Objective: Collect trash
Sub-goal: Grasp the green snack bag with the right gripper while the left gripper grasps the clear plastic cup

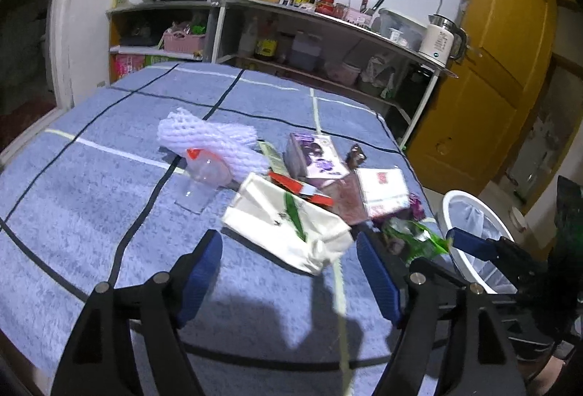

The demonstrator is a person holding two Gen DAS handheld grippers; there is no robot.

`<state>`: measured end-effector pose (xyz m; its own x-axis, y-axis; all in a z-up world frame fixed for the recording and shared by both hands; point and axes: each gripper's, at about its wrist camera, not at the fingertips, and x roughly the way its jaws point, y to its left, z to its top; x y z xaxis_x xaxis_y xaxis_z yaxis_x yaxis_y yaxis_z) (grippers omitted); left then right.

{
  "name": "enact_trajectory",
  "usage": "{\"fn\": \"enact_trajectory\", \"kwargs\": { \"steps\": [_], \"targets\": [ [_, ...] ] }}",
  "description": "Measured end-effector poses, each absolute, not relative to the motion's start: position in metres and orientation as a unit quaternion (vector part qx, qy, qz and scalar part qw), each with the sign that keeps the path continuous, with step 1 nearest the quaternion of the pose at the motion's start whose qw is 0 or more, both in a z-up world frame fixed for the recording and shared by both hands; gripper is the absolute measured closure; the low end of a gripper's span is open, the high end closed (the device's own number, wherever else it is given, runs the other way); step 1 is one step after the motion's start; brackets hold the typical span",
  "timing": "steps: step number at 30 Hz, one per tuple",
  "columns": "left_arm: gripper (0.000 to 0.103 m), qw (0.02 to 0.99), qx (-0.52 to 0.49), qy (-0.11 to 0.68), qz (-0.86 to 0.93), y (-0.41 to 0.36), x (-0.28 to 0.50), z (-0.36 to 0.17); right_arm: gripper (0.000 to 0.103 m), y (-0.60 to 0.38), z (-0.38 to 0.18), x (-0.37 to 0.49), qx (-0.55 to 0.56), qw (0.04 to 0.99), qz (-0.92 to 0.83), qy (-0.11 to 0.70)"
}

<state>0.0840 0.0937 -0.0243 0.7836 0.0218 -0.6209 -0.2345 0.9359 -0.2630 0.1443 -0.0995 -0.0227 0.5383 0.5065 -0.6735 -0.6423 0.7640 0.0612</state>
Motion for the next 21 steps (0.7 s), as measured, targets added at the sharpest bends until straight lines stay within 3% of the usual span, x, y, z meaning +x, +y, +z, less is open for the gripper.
{"fn": "enact_trajectory", "kwargs": {
  "steps": [9, 21],
  "targets": [
    [0.025, 0.915, -0.221, 0.327, 0.088, 0.122, 0.093, -0.034, 0.060, -0.090, -0.028, 0.156, -0.095, 0.863, 0.337, 0.364],
    [0.022, 0.925, -0.179, 0.308, 0.134, 0.162, 0.103, -0.029, 0.064, -0.092, -0.024, 0.160, -0.077, 0.863, 0.340, 0.366]
  ]
}}
